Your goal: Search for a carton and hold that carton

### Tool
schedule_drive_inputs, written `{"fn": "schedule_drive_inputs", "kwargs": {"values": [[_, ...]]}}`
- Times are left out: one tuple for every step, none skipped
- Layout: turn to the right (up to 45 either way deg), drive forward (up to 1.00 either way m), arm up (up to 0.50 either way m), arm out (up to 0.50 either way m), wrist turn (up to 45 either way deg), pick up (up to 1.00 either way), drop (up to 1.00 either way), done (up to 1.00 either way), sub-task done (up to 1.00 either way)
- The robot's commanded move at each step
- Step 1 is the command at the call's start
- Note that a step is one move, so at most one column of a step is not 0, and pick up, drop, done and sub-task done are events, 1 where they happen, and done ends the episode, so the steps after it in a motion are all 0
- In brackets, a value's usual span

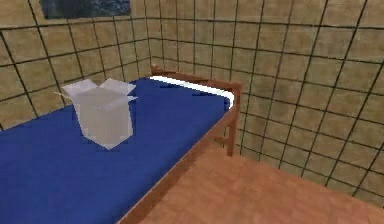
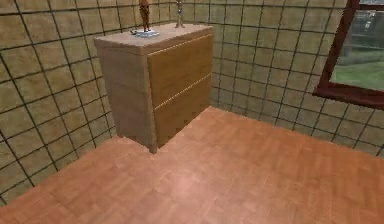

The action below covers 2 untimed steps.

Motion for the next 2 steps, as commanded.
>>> {"fn": "schedule_drive_inputs", "kwargs": {"values": [[0.0, 0.55, 0.00, 0.00, 0.0, 0.00, 0.00, 0.00, 0.00], [-45.0, 0.00, 0.00, 0.00, 0.0, 0.00, 0.00, 0.00, 0.00]]}}
